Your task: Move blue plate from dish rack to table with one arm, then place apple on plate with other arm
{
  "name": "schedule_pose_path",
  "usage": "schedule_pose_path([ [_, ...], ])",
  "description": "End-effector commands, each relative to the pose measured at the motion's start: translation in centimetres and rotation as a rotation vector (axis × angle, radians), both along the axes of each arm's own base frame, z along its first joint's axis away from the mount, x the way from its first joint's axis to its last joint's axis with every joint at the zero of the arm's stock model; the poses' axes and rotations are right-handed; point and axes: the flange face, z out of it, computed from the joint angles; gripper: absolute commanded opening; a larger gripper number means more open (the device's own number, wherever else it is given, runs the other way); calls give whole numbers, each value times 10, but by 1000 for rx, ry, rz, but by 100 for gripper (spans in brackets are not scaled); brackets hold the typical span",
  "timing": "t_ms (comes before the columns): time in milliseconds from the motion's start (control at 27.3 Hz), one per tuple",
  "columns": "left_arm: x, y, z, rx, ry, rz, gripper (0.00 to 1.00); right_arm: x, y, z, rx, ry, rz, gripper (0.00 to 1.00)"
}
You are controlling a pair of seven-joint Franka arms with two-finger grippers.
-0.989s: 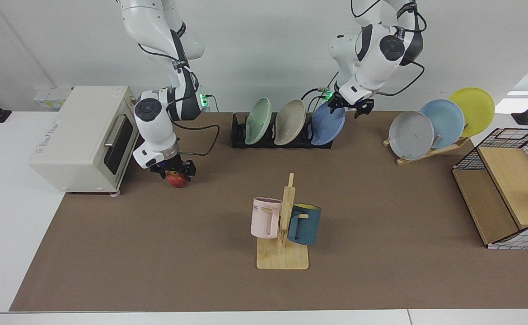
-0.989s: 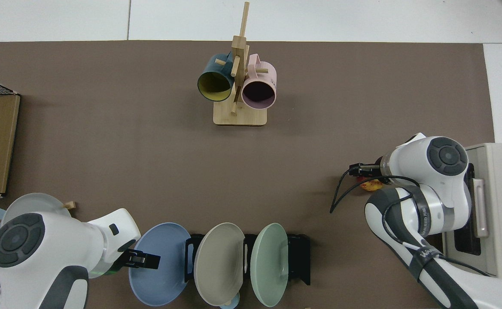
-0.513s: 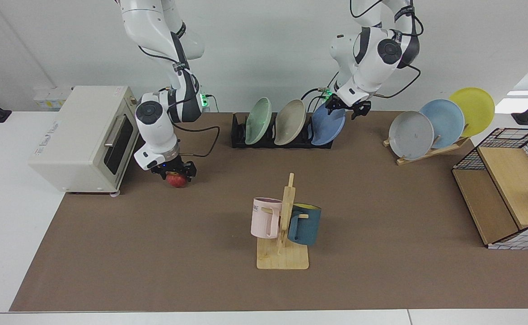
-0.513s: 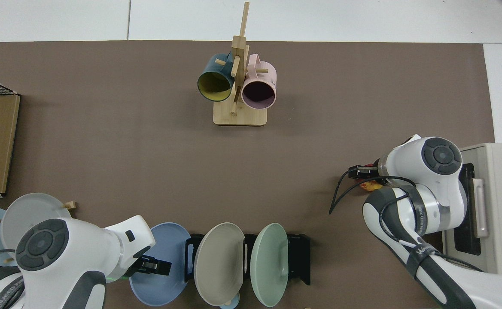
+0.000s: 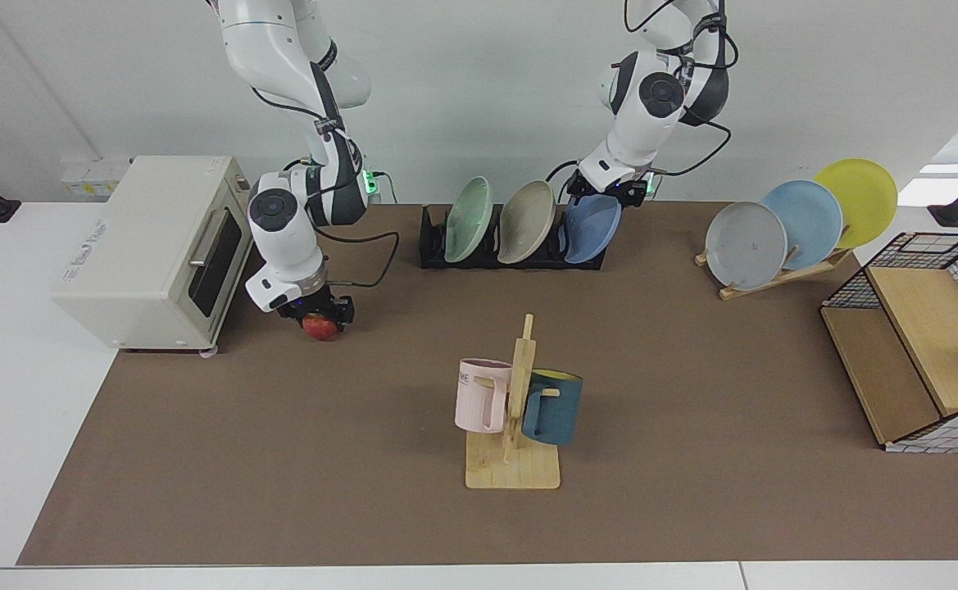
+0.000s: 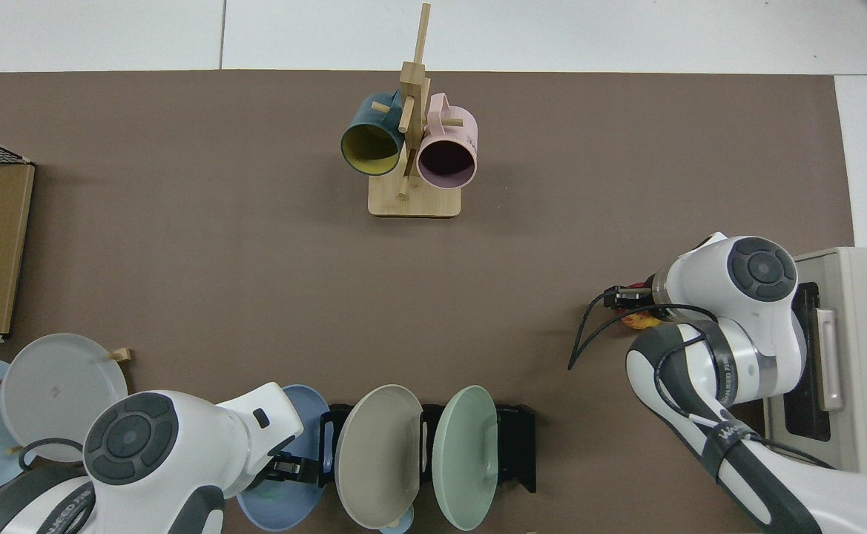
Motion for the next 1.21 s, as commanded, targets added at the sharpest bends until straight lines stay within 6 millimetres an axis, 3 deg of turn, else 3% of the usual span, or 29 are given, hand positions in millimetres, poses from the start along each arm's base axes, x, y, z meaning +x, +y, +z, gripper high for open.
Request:
schedule_pose_path([
  [0,-5,-12,14,4,-26,6,95,4,-2,23,-20,-12,-11,0],
  [146,-5,-15,24,17,-19,-7,64,11,-2,48,-24,-21,-13,0],
  [256,-7,-14,25,36,-23,-19,30,15,-2,66,-28,-25,-11,0],
  [330,-7,-14,24,56,-28,-32,18,18,-2,80,-29,-36,-12,0],
  [696,0,0,25,128,-57,-49,0,29,-3,139,-37,-39,-16,0],
  [989,13,13,37,175,-96,-36,0,30,-4,186,-44,-39,-9,0],
  [1172,13,13,45,178,-80,-35,0,30,-3,200,-33,-30,-14,0],
])
